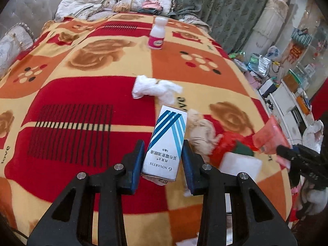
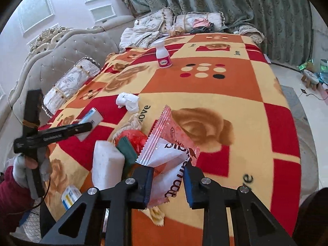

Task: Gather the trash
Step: 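Carry box and wrapper over the black bin and open both tools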

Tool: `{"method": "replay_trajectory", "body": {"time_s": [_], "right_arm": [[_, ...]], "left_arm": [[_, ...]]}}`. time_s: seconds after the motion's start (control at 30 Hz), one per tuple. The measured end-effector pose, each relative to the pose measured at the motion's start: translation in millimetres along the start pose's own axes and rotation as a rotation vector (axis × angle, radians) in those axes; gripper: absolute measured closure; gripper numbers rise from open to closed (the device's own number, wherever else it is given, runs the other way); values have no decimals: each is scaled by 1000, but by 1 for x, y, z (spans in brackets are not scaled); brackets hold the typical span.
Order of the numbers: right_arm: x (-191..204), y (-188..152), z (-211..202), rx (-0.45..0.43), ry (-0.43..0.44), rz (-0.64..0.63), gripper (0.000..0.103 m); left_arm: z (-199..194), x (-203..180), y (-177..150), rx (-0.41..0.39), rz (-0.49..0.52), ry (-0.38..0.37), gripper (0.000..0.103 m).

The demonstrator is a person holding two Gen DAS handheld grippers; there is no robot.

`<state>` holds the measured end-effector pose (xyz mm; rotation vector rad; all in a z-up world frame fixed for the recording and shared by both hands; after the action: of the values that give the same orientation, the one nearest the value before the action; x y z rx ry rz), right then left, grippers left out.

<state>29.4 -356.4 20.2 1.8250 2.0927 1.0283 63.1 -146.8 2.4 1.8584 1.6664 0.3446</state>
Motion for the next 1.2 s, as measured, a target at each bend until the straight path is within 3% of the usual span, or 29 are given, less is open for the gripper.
{"method": "replay_trajectory", "body": {"time_s": [0.53,1.2], "right_arm": [[-24,-22,-49,-41,-63,-2,78],[-88,-45,-115,-107,-159,79,78]], "left_arm": [[-32,-106,0,-44,144,-57,70],[-30,-242,-11,-23,301,-174,70]]}}
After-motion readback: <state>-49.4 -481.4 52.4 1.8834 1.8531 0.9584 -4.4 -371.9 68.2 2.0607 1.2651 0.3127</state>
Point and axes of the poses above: each gripper's, at about its wrist camera, not at the fingertips, and z roughly the way its jaws point, x to its left, y to its top, the point moved 10 cm from there along z, roughly the way its jaws point, and after that the axes turned 3 degrees about z, right-handed, at the moved point
